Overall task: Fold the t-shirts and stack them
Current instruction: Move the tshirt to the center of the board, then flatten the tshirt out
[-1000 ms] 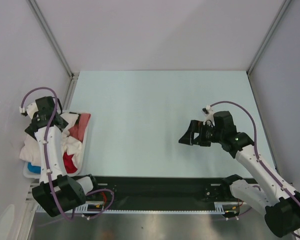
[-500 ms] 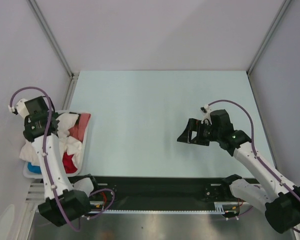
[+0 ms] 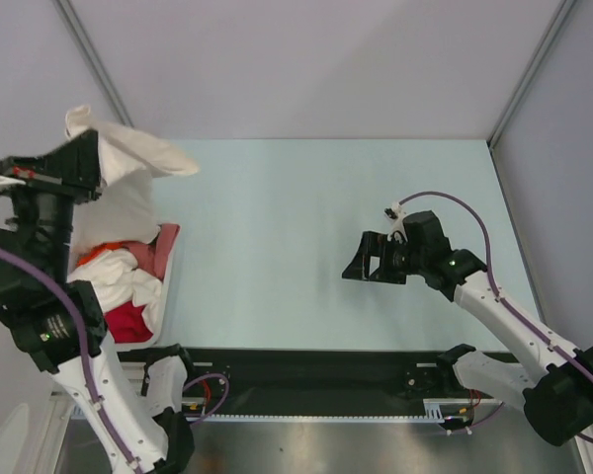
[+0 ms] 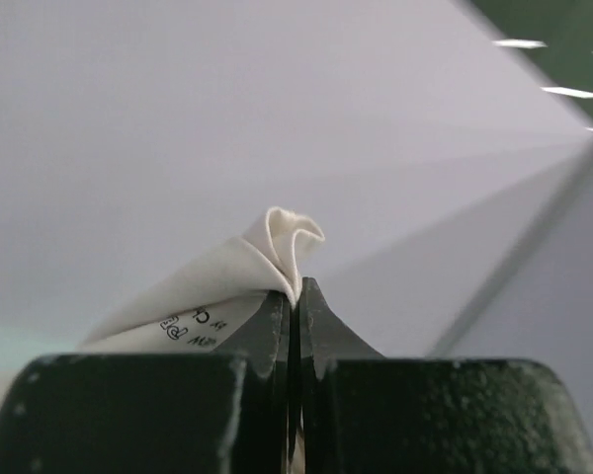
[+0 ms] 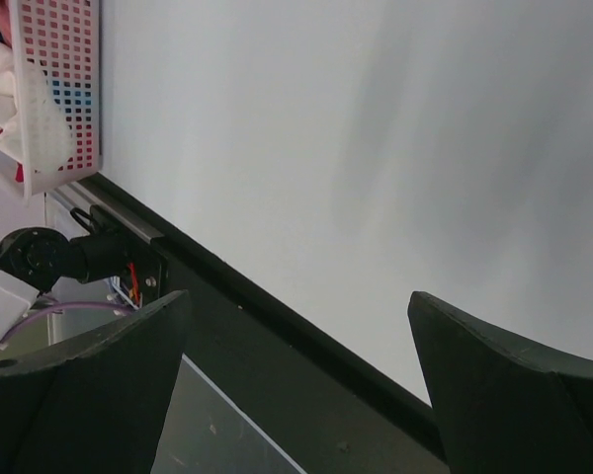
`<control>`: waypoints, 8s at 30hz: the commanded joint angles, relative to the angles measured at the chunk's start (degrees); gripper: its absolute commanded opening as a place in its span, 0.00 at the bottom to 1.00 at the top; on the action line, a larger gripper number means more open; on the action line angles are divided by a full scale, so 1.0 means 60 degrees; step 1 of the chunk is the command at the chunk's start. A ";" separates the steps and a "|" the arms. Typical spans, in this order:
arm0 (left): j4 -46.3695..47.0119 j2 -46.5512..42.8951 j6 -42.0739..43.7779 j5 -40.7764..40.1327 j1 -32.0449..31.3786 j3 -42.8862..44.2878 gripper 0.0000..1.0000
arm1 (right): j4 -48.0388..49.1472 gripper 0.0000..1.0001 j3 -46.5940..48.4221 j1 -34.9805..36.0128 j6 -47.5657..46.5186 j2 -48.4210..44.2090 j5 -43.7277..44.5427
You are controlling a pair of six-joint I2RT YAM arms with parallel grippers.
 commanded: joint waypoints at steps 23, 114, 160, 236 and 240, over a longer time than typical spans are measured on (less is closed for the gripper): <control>-0.0132 0.6639 0.0700 0.0425 -0.9519 0.5108 0.00 | -0.0844 1.00 0.1190 0.0264 -0.0144 -0.1131 0.2383; -0.2492 0.7647 0.4847 -0.7183 -0.7439 0.2409 0.00 | -0.2001 0.00 0.4398 -0.2417 -0.1404 -0.1028 0.6998; 0.3178 0.7046 0.0395 -0.2905 -0.9021 -0.7991 0.50 | -0.2309 0.00 0.0837 -0.0644 -0.0525 -0.2465 0.4873; 0.3541 0.1538 -0.0982 0.0185 -0.8596 -1.0730 0.50 | -0.0406 0.13 0.0134 0.2386 -0.0144 0.0536 0.3453; 0.3327 0.2140 -0.0808 -0.0295 -0.8596 -1.0556 0.47 | 0.0049 0.38 0.0382 0.3527 -0.0041 0.1533 0.3130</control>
